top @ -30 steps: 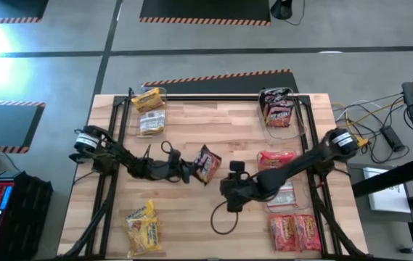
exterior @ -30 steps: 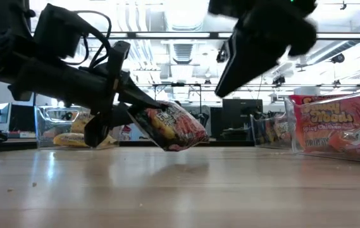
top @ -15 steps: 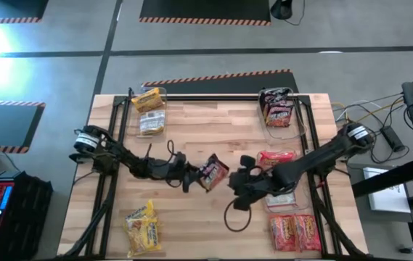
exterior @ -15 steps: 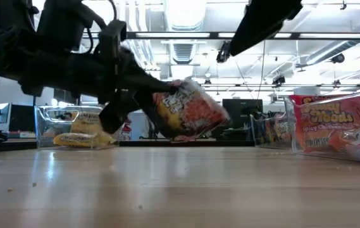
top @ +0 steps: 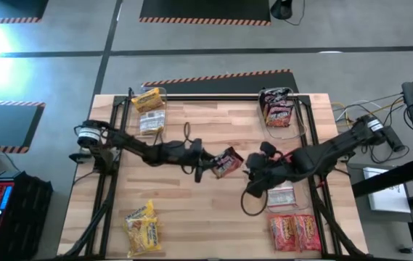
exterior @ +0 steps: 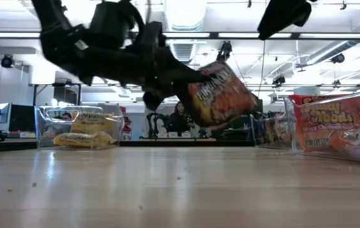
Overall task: Sort Maruchan noodles
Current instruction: Put the black noodle pack into the top right transparent bin
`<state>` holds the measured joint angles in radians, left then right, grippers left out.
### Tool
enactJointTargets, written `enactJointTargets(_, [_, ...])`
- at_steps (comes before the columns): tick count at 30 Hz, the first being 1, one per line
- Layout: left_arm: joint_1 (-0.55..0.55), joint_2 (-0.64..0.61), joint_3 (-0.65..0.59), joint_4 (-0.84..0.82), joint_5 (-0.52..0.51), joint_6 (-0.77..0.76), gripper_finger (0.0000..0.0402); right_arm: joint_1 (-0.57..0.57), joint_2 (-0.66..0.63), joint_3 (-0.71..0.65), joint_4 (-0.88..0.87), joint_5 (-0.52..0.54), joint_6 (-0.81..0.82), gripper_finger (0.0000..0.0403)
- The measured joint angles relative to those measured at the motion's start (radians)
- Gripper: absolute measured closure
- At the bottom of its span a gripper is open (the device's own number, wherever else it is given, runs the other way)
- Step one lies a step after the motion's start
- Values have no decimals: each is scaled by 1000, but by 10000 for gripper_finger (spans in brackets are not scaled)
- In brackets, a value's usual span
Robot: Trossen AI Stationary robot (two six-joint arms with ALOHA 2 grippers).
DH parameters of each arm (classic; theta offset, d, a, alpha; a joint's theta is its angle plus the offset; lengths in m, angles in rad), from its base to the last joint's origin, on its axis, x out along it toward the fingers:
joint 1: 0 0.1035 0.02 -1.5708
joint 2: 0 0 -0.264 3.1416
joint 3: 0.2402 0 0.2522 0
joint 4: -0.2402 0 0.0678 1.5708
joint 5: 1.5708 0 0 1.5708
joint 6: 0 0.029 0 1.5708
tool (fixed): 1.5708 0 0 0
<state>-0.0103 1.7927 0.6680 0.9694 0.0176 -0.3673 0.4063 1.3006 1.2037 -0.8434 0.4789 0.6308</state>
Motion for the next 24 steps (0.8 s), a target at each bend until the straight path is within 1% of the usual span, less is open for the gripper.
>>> enactJointTargets(2, [5,0,44,-92,26,73,310,-18,-13,0,0,-7,0,275])
enactJointTargets(5, [5,0,107,-200,29,194,310,-45,-23,0,-31,-28,-3,262])
enactJointTargets(11, [14,0,209,-408,49,321,310,-112,-18,0,-56,-133,-68,212])
enactJointTargets(18, [28,0,282,-544,107,462,310,-181,-16,0,-38,-226,-190,164])
enactJointTargets(22, [34,0,310,-588,108,524,310,-191,-16,0,12,-295,-296,153])
enactJointTargets(24, [38,0,321,-598,110,540,310,-191,-16,0,34,-299,-339,152])
